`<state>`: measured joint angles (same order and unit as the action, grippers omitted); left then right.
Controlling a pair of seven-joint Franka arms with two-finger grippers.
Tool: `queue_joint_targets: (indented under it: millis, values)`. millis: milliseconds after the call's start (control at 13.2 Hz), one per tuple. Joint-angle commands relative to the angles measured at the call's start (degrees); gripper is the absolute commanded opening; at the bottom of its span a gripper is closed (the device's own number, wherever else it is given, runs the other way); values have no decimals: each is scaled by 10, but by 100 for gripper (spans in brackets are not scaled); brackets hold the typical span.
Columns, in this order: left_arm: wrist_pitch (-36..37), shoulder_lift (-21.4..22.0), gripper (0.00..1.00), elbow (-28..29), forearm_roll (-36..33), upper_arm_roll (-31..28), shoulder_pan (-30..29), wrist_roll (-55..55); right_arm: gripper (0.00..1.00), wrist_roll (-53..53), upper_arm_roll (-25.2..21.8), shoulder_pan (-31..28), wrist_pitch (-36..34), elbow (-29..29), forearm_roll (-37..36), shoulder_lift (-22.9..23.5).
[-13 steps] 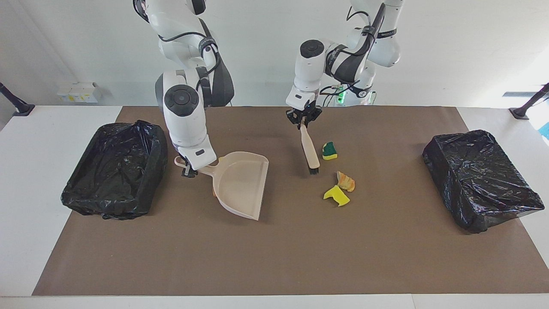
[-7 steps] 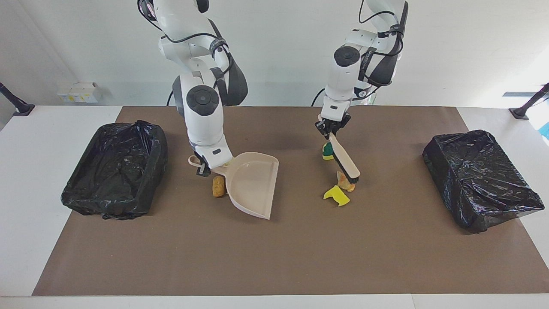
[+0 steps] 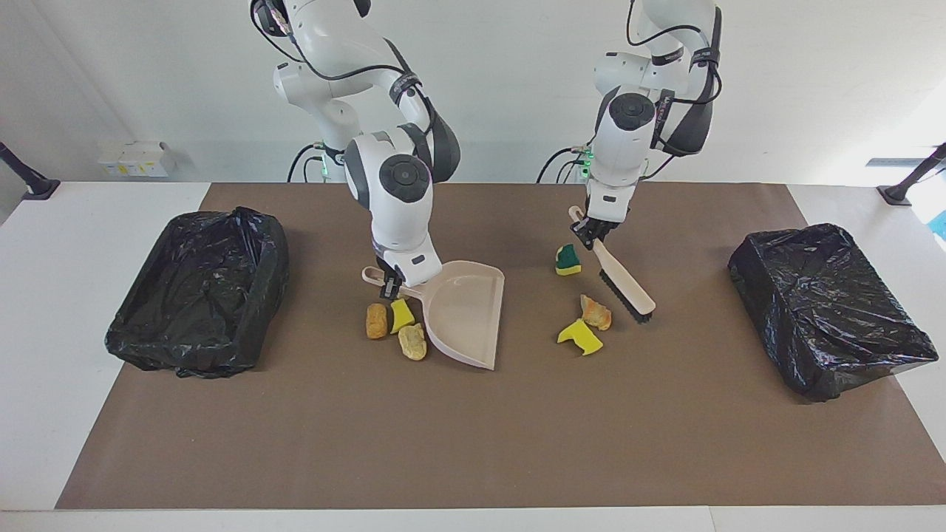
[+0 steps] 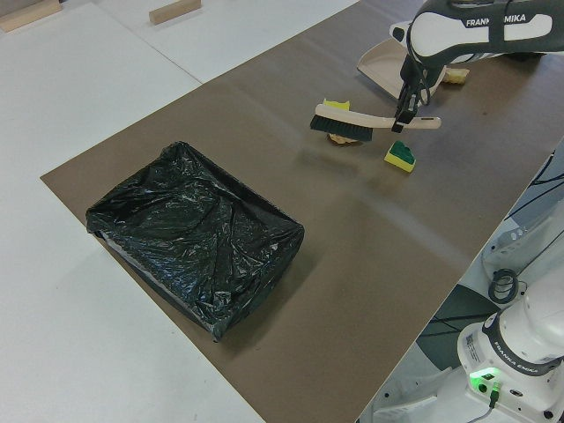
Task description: Sweep and dump trash in bin
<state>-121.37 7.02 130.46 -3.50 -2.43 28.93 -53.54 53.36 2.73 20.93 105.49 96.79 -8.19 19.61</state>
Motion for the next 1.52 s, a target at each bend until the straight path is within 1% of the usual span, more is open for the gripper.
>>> queue_joint_targets:
  millis: [0,152,304,455,607,683,759,835,911,987,1063,1139,1290,1366,1442]
  values:
    - [14,2,0,-9,-15,7,-16,-2,0,-27,3,24,30,11,3,8]
    - [60,11,0,-24,-15,4,-19,-5,0,-28,3,25,49,13,32,11]
    - [94,13,0,-36,-15,5,-48,-9,0,-30,3,29,71,22,51,11]
    - [115,22,0,-33,-15,7,-49,-10,0,-52,3,41,82,25,54,15]
    - [167,30,0,-35,-15,10,-42,-11,0,-55,3,41,80,25,53,15]
    - [193,43,0,-33,-15,22,-40,-25,0,-53,3,41,80,25,53,15]
    - [233,77,0,-28,-15,44,-28,-41,0,-48,3,41,75,25,44,14]
    - [247,93,0,-29,-17,51,-32,-40,0,-41,3,42,74,28,42,12]
    - [252,97,0,-37,-17,51,-34,-43,0,-25,3,42,77,31,38,11]
    - [236,97,0,-37,-18,51,-34,-42,0,-14,3,43,82,36,35,10]
    - [202,92,0,-37,-19,50,-38,-43,0,-11,3,45,82,37,29,10]
    - [153,90,0,-32,-17,50,-56,-45,0,0,3,46,82,38,22,10]
    - [124,82,0,-31,-12,50,-65,-21,0,22,3,47,83,41,15,9]
    - [108,77,0,-28,-12,50,-64,30,0,34,3,47,83,41,8,9]
    - [60,59,0,-28,-7,50,-64,67,0,38,3,47,83,41,7,9]
